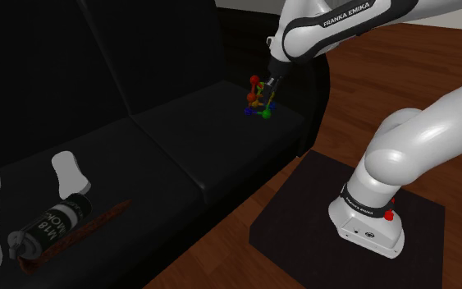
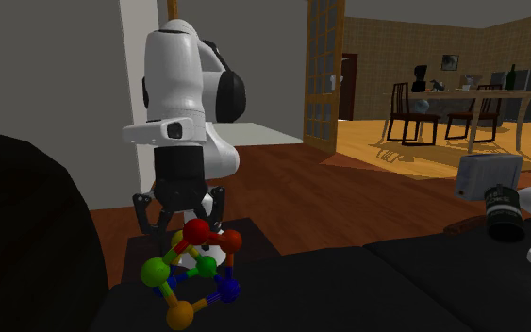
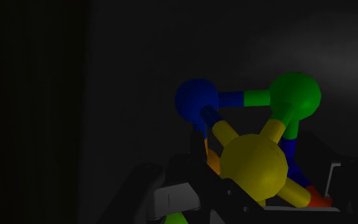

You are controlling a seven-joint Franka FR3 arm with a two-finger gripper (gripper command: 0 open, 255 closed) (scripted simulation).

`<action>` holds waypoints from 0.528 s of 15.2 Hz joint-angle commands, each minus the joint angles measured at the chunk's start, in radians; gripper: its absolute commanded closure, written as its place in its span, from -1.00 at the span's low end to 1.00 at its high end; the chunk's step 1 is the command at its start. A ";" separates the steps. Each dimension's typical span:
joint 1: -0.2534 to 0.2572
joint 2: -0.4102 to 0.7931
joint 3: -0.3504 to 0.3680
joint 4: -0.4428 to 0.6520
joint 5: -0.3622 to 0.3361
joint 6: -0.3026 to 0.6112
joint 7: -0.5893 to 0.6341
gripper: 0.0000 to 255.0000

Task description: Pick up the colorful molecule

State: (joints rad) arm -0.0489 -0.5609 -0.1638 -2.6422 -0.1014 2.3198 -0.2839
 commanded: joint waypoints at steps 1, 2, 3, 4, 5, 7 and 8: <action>0.000 0.001 0.000 0.000 0.000 0.000 0.000 1.00; 0.000 0.001 0.000 -0.001 0.000 0.000 0.000 1.00; 0.000 0.001 -0.001 -0.001 0.000 0.001 0.000 1.00; 0.000 -0.005 0.001 0.008 0.000 -0.014 0.000 1.00; 0.000 -0.011 0.002 0.018 0.001 -0.030 0.000 1.00; 0.001 -0.020 0.004 0.039 0.003 -0.060 0.000 1.00; 0.001 -0.025 0.005 0.049 0.003 -0.075 0.000 1.00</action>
State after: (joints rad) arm -0.0485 -0.5832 -0.1594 -2.6048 -0.0991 2.2587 -0.2842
